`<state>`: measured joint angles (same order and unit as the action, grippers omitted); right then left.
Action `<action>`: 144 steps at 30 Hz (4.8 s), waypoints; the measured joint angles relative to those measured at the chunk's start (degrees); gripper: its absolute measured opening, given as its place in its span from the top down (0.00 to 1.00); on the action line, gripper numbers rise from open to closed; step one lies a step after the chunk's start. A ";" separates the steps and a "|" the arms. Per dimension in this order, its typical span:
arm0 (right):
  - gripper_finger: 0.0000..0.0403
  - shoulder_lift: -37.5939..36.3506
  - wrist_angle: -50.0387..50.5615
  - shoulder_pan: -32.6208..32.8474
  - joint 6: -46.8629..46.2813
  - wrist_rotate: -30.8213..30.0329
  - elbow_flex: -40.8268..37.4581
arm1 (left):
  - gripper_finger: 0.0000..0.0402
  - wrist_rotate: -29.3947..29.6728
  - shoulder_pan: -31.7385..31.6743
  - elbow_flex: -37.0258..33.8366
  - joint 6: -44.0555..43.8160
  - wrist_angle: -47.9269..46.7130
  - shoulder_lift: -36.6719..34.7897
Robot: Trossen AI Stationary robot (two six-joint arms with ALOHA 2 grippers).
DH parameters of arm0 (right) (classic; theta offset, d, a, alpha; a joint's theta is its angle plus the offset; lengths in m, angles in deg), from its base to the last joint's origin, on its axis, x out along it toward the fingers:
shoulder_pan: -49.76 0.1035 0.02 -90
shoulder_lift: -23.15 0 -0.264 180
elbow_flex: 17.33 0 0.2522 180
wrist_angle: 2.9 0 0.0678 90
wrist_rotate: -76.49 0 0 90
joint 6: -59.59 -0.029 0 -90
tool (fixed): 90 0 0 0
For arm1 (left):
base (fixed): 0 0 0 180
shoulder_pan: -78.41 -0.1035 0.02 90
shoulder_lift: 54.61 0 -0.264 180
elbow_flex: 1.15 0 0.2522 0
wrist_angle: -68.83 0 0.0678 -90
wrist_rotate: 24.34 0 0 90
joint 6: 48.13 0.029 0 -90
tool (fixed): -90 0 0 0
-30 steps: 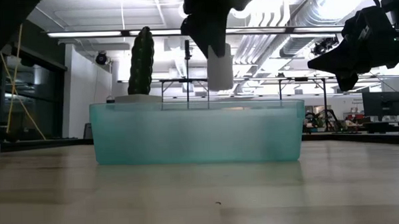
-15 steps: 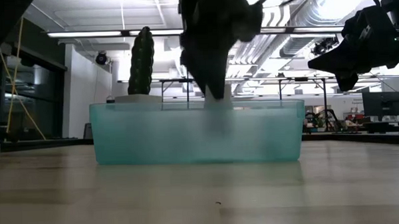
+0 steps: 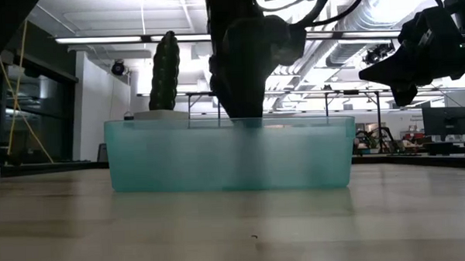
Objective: Pick and place pill bottles into a basket
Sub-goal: Put the white pill bottle into the blue bin, then return to Home Position
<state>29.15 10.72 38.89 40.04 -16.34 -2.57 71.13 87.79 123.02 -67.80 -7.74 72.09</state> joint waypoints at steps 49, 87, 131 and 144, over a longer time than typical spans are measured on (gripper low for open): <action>1.00 0.74 -1.46 0.02 0.05 7.19 -0.09 | 0.94 0.26 -9.85 -5.48 22.94 37.20 -19.69; 1.00 0.74 -4.13 0.02 0.86 0.50 -0.02 | 0.92 -10.92 -16.13 -99.39 11.21 55.48 -126.27; 1.00 0.74 -7.41 0.04 10.67 6.13 0.04 | 0.91 -7.45 -16.13 -109.74 19.96 63.53 -125.35; 1.00 0.74 -4.79 0.04 9.07 6.19 0.00 | 0.79 -7.42 -16.13 -109.77 20.75 63.53 -125.35</action>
<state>29.89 5.93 38.93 49.11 -10.15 -2.57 63.71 71.66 13.26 -47.04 55.78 -53.26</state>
